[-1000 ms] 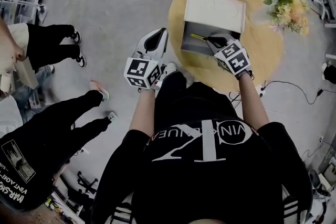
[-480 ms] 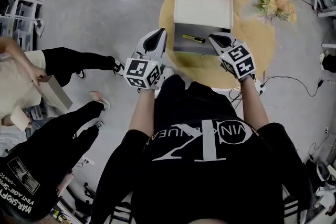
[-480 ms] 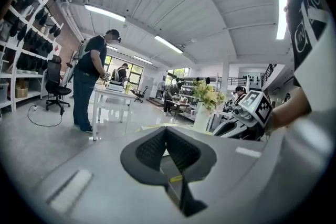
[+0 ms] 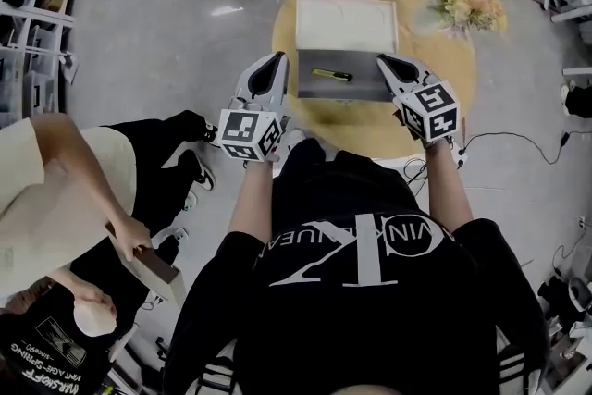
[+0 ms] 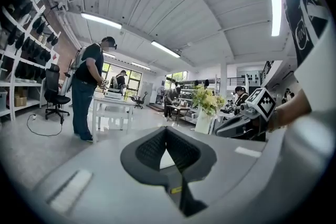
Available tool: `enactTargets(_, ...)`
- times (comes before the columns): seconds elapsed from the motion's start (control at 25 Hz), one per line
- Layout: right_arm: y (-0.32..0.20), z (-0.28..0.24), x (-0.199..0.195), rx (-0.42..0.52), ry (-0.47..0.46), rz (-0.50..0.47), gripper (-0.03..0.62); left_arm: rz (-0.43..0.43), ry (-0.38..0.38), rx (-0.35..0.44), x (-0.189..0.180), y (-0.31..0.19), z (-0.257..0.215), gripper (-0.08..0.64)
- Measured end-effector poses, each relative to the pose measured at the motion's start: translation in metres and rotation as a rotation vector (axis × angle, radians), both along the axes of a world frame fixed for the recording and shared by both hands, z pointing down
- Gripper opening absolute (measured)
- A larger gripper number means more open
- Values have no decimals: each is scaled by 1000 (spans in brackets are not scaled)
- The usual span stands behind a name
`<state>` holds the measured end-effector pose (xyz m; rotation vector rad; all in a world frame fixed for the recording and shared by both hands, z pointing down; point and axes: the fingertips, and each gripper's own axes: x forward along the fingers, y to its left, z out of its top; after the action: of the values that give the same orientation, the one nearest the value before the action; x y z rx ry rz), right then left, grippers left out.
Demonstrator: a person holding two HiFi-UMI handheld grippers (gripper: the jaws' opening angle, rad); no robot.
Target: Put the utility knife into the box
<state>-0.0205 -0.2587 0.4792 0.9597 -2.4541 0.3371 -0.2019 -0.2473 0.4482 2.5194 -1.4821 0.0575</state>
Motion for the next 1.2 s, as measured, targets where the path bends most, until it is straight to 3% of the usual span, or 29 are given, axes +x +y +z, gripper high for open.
enactTargets(0.56, -15, -51, 22, 177, -102, 109, 14, -61, -28, 92, -5, -5, -29, 11)
enactTargets(1.2, -26, -79, 27, 268, -155, 131, 14, -121, -71, 180, -14, -12, -58, 11)
